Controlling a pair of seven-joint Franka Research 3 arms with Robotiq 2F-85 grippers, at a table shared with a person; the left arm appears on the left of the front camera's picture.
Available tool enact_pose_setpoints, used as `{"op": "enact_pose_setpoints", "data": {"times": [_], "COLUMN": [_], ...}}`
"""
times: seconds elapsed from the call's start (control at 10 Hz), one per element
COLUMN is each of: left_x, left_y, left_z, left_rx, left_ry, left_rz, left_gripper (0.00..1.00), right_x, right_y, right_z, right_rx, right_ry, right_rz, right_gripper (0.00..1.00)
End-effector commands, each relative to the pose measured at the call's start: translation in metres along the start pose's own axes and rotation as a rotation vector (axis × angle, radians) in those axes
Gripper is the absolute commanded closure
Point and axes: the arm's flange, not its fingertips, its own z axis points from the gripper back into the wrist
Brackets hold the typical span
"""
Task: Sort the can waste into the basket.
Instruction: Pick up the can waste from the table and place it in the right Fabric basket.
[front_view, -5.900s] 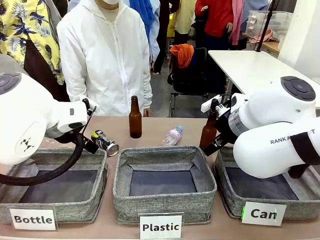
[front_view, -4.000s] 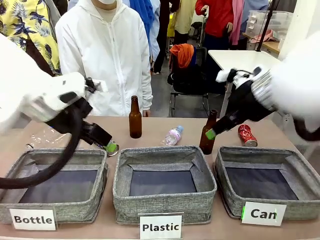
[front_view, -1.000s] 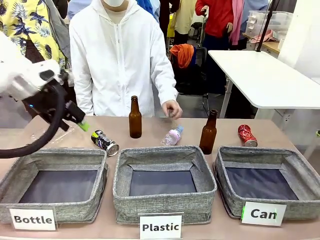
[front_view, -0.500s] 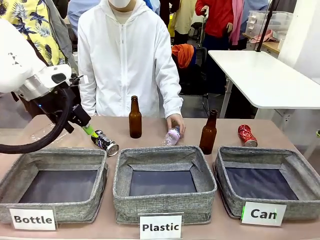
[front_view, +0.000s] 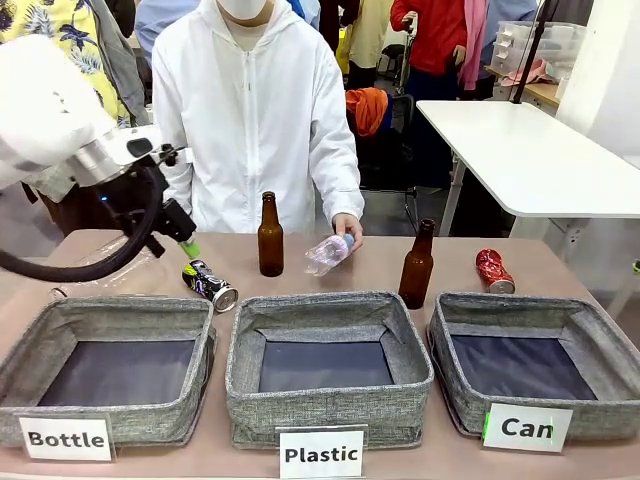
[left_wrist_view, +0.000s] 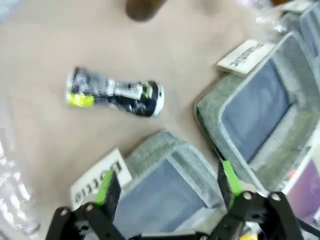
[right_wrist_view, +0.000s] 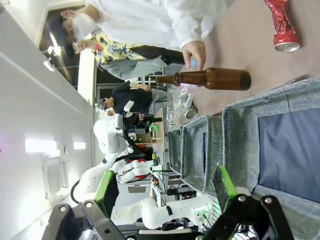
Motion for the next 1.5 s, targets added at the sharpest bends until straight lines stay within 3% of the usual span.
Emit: {"op": "enact_pose_setpoints", "data": {"times": [0.0,0.2,0.3,0.6,0.8,0.9,1.1,1.2,1.4], "left_x": [0.033,0.032,0.025,0.004,-0.017,-0.024,-0.026,-0.024,-0.022], "left_y": [0.012,0.017,0.016,0.011,0.027,0.033,0.03,0.025,0.024], "left_z": [0.0,-0.009,-0.009,-0.006,0.006,0.013,0.008,0.004,0.006], "left_rx": [-0.001,-0.02,-0.052,-0.045,-0.185,-0.272,-0.31,-0.305,-0.235], "left_ry": [0.057,0.087,0.136,0.112,0.139,0.048,-0.012,0.018,0.016], "left_rz": [-0.169,-0.349,-0.548,-1.158,-1.516,-1.633,-1.717,-1.749,-1.713], "left_gripper": [0.0,0.0,0.0,0.0,0.0,0.0,0.0,0.0,0.0], "right_x": [0.002,0.002,0.002,0.002,0.002,0.002,0.002,0.002,0.002], "right_y": [0.002,0.002,0.002,0.002,0.002,0.002,0.002,0.002,0.002], "right_z": [0.0,0.0,0.0,0.0,0.0,0.0,0.0,0.0,0.0], "right_rx": [0.011,0.011,0.011,0.011,0.011,0.011,0.011,0.011,0.011], "right_ry": [-0.003,-0.003,-0.003,-0.003,-0.003,-0.003,-0.003,-0.003,-0.003], "right_rz": [0.015,0.015,0.015,0.015,0.015,0.015,0.015,0.015,0.015], "right_gripper": [0.0,0.0,0.0,0.0,0.0,0.0,0.0,0.0,0.0]}}
